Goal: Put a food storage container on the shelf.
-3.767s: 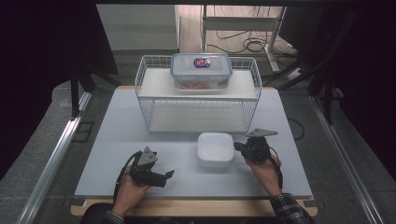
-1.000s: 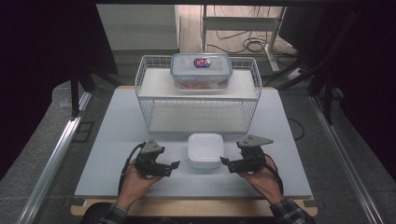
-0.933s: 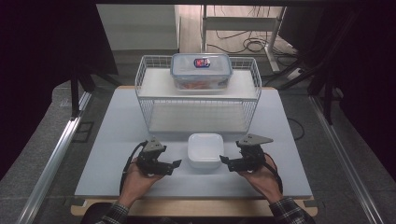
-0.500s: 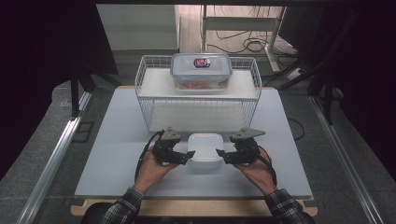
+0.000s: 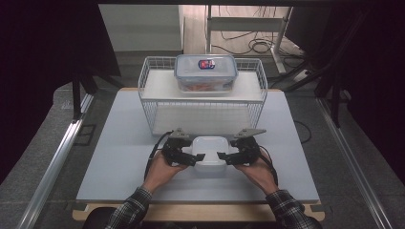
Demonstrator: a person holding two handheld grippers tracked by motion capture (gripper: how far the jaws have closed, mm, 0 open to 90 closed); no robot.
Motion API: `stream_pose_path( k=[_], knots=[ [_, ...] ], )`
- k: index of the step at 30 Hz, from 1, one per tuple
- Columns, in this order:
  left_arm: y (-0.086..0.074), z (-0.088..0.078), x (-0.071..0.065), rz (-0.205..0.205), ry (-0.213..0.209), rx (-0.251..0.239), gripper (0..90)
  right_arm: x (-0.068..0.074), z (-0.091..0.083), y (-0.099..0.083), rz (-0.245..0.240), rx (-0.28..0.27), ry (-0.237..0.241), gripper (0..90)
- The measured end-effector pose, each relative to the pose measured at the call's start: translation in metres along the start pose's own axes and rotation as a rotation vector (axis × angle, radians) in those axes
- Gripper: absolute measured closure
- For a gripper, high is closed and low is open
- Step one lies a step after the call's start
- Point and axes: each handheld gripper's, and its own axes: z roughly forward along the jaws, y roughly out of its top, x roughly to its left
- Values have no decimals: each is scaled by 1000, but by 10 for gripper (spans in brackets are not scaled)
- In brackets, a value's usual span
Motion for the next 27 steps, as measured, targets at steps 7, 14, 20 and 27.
stream_pose_path(
  k=[7, 14, 20, 27],
  knots=[
    [-3, 0, 1, -15, -23, -5, 151, 0, 1, -2, 42, 10, 49, 236],
    [-7, 0, 2, -73, -71, 7, 166, 2, 0, -3, 62, 27, 53, 239],
    [-7, -2, -3, -69, -65, 16, 178, 1, -1, -3, 90, 56, 81, 243],
    [-11, -8, -3, -96, -85, 35, 246, 6, -8, -4, 95, 63, 63, 345]
  ],
)
